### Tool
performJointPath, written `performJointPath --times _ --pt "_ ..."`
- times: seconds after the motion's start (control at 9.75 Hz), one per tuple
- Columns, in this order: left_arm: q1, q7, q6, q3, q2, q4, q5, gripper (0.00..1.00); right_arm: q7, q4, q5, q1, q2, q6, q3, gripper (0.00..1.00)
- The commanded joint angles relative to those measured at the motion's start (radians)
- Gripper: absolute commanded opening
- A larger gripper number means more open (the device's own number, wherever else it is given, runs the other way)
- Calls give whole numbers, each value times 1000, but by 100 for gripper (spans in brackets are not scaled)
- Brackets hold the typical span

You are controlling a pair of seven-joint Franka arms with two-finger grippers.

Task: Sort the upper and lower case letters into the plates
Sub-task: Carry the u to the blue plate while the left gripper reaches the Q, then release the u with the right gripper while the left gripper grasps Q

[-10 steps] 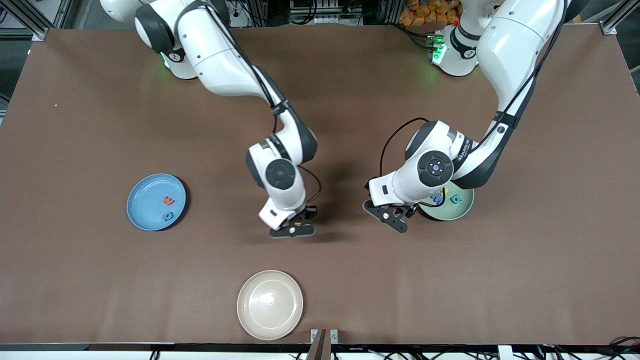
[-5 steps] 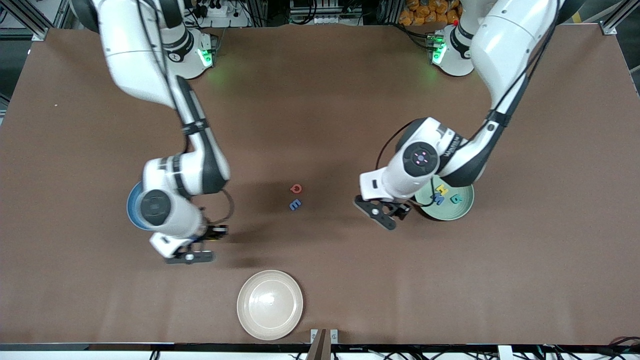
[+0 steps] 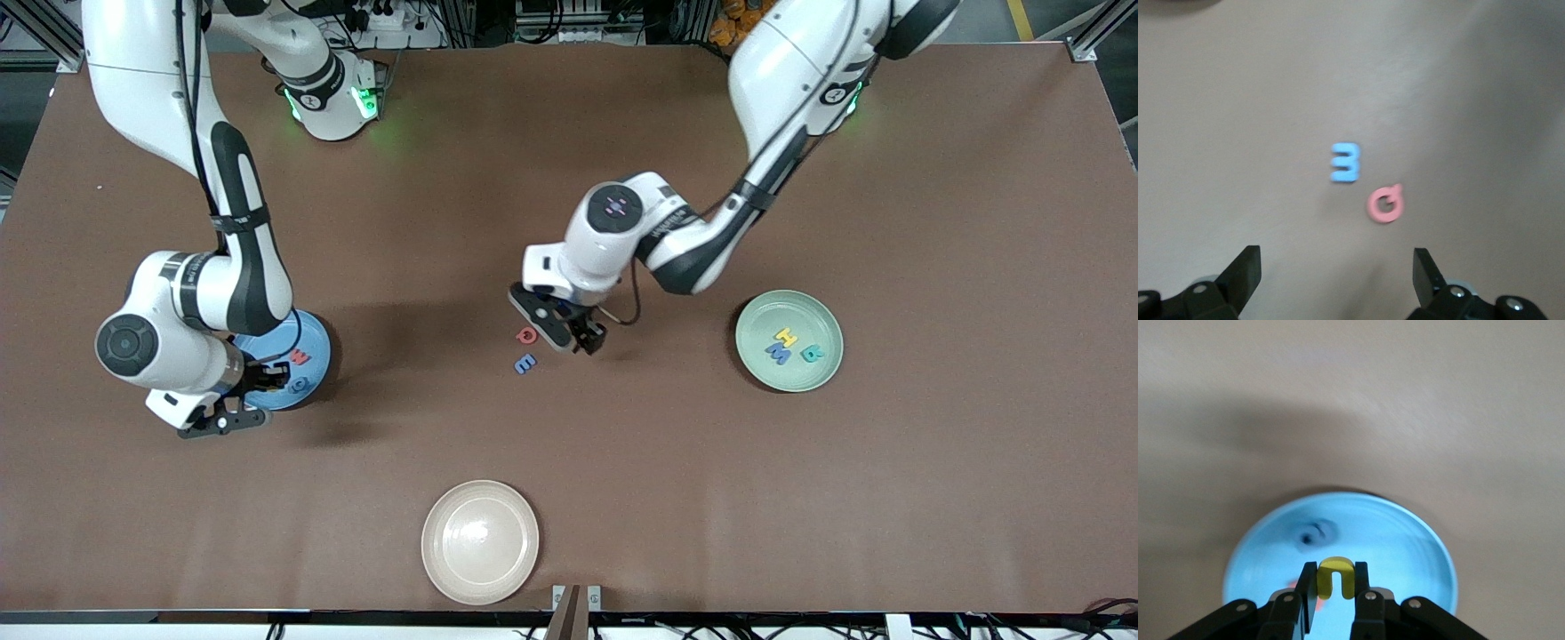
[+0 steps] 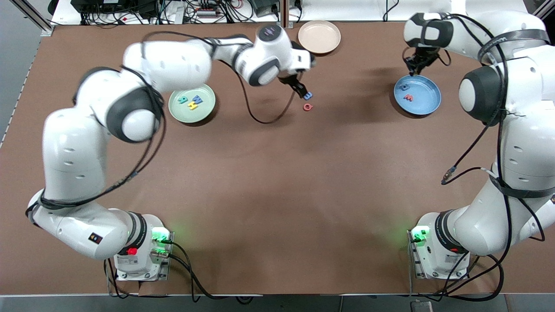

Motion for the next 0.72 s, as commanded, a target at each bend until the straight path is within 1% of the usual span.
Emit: performJointPath --times 0.0,0.21,0.31,0.62 --pt "-162 -115 57 141 86 94 26 100 -26 -68 -11 16 -49 40 -14 100" --pt "-185 -159 185 152 155 94 29 100 -24 -64 -4 16 -41 54 -12 100" --pt "-207 -207 233 181 175 96 27 100 -24 -64 -4 15 -37 57 -12 100" --pt "-210 -210 242 189 194 104 27 100 -24 -64 -4 15 -34 60 -12 100"
